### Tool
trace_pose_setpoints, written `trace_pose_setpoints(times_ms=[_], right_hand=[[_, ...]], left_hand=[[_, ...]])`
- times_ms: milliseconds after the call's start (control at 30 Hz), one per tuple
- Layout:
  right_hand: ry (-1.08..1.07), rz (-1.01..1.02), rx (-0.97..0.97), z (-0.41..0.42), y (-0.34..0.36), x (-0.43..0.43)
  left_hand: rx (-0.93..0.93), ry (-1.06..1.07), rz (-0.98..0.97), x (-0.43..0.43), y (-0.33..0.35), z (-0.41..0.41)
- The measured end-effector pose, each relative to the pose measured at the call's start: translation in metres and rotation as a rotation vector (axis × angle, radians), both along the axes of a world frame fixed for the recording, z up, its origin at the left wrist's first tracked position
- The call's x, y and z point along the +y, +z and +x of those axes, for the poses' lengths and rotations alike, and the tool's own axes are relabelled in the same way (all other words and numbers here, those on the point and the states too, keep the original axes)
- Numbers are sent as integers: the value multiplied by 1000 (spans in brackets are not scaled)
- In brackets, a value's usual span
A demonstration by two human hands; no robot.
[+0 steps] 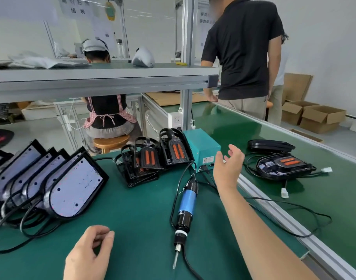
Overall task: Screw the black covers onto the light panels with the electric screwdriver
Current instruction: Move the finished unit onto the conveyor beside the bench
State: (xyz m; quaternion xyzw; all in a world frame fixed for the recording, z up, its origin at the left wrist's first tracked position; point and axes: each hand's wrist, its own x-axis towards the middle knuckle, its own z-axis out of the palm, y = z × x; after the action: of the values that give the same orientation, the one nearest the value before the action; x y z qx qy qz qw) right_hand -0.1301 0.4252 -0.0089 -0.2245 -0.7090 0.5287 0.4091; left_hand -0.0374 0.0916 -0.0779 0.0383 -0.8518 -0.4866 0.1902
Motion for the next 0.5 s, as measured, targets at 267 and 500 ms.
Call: trace_pose_setpoints(times_ms=[267,500], right_hand=[[461,-490,-290,-25,21,-106],[501,-899,-374,-45,16,-127]], left_hand=[[-4,5,1,-2,-1,0],[10,-5,-20,-2,0,1]])
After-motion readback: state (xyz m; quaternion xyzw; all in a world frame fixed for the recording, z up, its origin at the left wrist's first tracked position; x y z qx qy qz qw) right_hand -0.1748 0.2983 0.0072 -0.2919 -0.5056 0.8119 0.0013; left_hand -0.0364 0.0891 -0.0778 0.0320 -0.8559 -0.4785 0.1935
